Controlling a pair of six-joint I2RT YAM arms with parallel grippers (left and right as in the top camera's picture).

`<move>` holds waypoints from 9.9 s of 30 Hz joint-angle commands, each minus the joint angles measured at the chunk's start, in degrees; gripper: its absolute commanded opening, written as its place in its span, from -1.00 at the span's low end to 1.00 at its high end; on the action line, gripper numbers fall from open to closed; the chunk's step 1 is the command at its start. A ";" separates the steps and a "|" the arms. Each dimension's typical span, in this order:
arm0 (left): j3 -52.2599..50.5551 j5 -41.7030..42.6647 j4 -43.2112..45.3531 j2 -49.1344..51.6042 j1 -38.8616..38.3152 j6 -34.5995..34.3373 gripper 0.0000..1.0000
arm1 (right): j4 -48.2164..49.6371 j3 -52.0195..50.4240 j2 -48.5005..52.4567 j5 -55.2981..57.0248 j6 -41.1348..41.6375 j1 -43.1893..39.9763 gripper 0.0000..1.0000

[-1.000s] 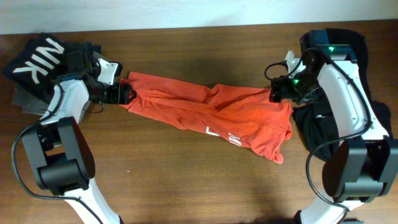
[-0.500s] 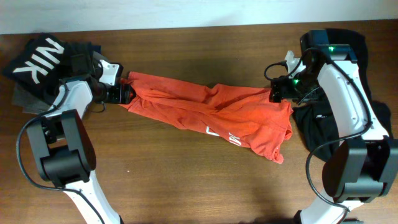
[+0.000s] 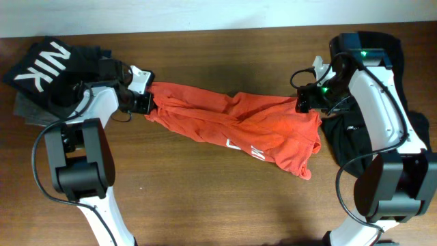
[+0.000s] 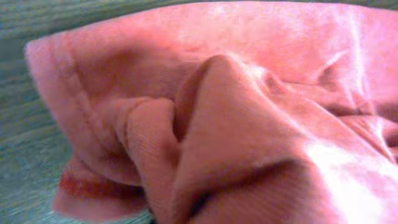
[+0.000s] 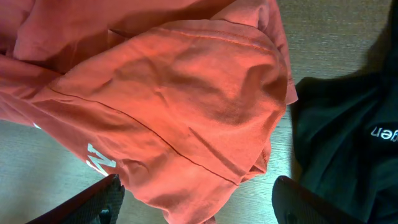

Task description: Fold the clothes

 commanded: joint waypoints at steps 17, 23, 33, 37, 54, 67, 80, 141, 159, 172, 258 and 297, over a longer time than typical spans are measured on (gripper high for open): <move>0.98 -1.49 -7.52 -12.44 9.31 -7.63 -0.99 | 6.88 -9.22 -0.66 -17.31 1.99 0.66 -0.02; 0.98 -1.68 -9.97 -14.51 8.37 -6.34 -0.99 | 13.70 -17.97 -0.66 -19.54 3.78 2.73 -0.92; 0.98 -2.84 -11.21 -14.93 2.08 -1.09 -0.99 | 27.69 -31.67 -0.66 -19.54 8.04 2.84 -0.92; 0.98 -7.43 -11.56 -14.93 -3.61 0.07 -0.99 | 27.76 -31.67 -0.66 -19.54 8.04 2.84 -0.92; 0.85 -12.68 -11.04 -10.69 -25.49 -1.22 -0.81 | 27.74 -31.67 -0.66 -19.54 8.00 2.84 -0.92; 1.46 -12.39 -5.22 -8.07 -29.14 -7.10 -0.08 | 27.74 -31.67 -0.66 -19.54 8.02 2.84 -0.92; 13.92 -10.16 -15.54 -12.55 -29.00 -9.64 0.48 | 27.69 -31.12 -0.66 -19.54 8.00 2.84 -0.92; 30.88 -10.73 -28.41 -2.49 -30.62 -18.82 -0.99 | 18.69 -23.82 -7.06 -17.31 5.90 1.27 -0.35; 38.80 -46.14 -37.05 -2.54 -24.46 -18.64 0.19 | 26.40 -30.62 -5.55 -0.85 17.16 1.33 0.34; 38.80 -47.10 -36.96 -2.54 -20.31 -18.67 0.22 | 36.83 -38.73 -5.25 0.24 18.58 1.40 0.31; 38.77 -46.01 -36.54 -2.47 -17.44 -18.84 0.25 | 12.76 -12.70 -6.56 -1.07 24.55 12.61 0.36; 38.80 -45.75 -35.19 -2.49 -12.28 -18.84 0.25 | 37.27 -17.94 -12.55 -5.51 27.23 31.39 -0.92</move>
